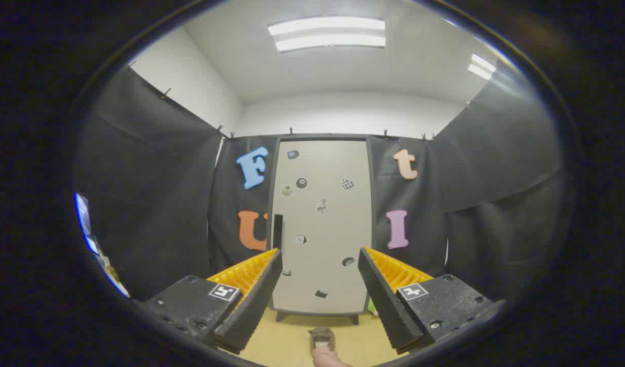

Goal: Open the shoe cabinet door, grab the shoes and put them into the shoe cabinet, then close the shoe cabinet door.

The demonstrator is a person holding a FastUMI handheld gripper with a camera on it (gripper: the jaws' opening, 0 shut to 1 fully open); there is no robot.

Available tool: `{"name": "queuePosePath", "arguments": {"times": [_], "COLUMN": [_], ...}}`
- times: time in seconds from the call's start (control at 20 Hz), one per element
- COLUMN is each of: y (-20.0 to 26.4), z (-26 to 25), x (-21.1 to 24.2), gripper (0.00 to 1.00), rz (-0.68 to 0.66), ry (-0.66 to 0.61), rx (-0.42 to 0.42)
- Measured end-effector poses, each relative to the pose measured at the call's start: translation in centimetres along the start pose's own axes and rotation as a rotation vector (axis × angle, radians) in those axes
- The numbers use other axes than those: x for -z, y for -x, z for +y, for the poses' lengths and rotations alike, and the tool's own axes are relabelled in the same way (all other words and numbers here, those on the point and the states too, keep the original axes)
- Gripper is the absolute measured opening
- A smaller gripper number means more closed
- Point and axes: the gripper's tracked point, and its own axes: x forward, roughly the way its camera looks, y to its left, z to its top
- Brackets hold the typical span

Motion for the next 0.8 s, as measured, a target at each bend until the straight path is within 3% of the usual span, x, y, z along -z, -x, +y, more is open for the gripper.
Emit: {"name": "queuePosePath", "arguments": {"times": [0.8], "y": [-2.2], "z": [-3.4], "x": [2.1], "gripper": [0.98], "rz": [0.067], "ry": [-0.043], "rx": [0.079]}}
